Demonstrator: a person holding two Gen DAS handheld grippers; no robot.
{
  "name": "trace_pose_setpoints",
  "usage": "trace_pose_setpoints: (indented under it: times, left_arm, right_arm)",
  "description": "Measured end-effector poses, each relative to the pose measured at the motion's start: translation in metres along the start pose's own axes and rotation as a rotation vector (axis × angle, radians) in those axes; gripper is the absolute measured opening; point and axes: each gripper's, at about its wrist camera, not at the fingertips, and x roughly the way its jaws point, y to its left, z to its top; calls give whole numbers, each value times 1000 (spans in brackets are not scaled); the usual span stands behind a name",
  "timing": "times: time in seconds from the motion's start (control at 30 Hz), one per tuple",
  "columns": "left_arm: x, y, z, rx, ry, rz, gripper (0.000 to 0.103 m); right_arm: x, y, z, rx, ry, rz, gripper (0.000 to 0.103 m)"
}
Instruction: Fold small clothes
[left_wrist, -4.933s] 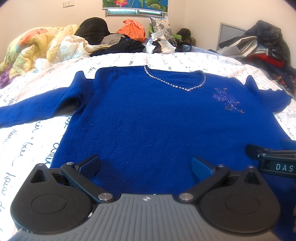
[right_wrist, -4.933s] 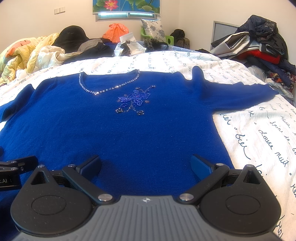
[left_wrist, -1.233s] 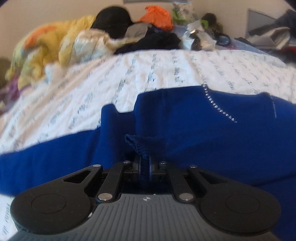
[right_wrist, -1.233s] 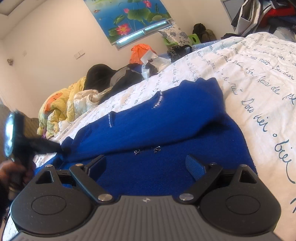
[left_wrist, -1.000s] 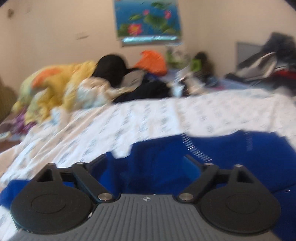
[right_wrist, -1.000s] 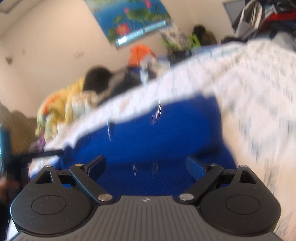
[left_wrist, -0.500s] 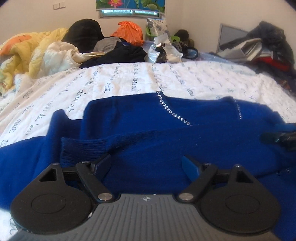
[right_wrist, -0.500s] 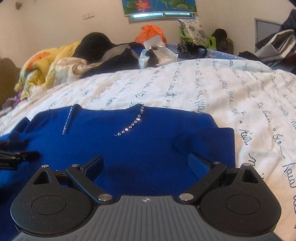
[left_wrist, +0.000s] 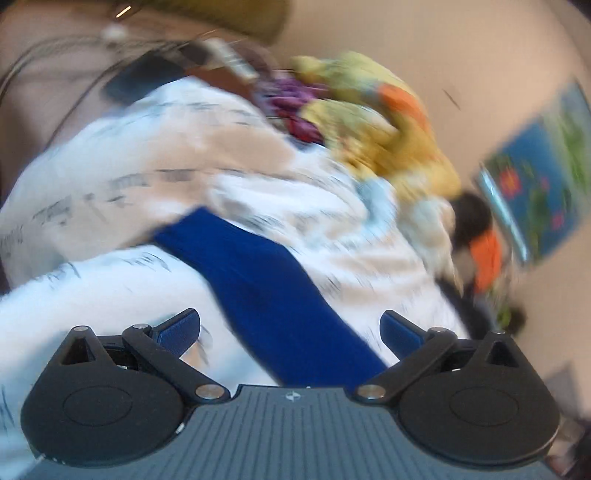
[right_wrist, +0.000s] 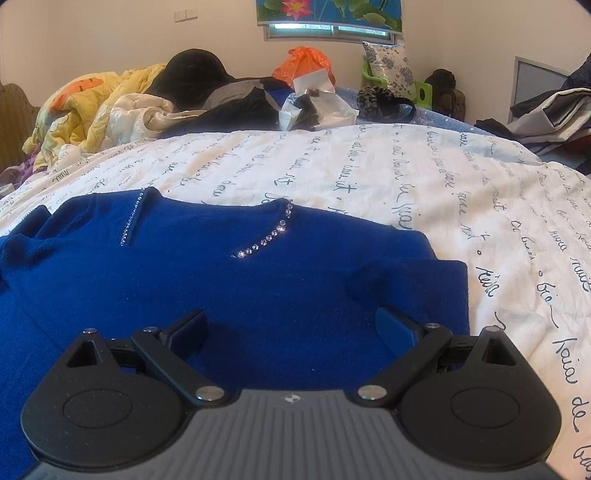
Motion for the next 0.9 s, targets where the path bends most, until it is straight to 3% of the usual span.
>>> trace_pose_setpoints:
  times: [0.03, 0.1, 0.2, 0.27, 0.3, 0.4, 0.47, 0.6, 0.7, 0.77, 0.8, 0.83, 0.87, 0.9]
  left_arm:
    - [7, 9, 10, -41, 11, 17, 89]
    - [15, 10, 21, -50, 23, -4, 82]
    - [31, 3, 27, -24, 57, 9, 57]
    - [40, -4, 23, 35, 54, 52, 30]
    - [47, -4, 23, 67, 55, 84, 4]
    - [37, -19, 19, 142, 14, 145, 2]
    - [14, -59, 3, 291, -57, 137, 1]
    - [-22, -171, -81, 637, -101, -100, 1]
    - [-34, -243, -179, 867, -28, -318, 2]
    - [-38, -272, -254, 1016, 62, -420, 4]
    - [-37, -280, -290, 1093, 157, -476, 27]
    - [-36, -285, -324, 1182, 259, -525, 61]
    - [-39, -284, -352, 1253, 303, -514, 76]
    - [-47, -278, -373, 1309, 264, -478, 91]
  right_arm:
    - [0, 0, 0, -1, 0, -2, 99]
    - [0, 1, 0, -5, 2, -7, 99]
    - [1, 2, 0, -6, 2, -10, 99]
    - [1, 2, 0, -6, 2, -10, 99]
    - [1, 2, 0, -6, 2, -9, 99]
    - [1, 2, 0, -5, 2, -8, 99]
    - [1, 0, 0, 5, -2, -2, 99]
    - [0, -7, 0, 55, -19, 29, 99]
    - [-3, -12, 0, 95, -33, 52, 99]
    - [-5, -16, -1, 122, -43, 66, 99]
    - [-5, -18, -2, 134, -47, 73, 99]
    - [-6, -20, -2, 146, -51, 82, 99]
    - [-6, -22, -2, 158, -55, 90, 99]
    - [-7, -23, -3, 171, -58, 100, 99]
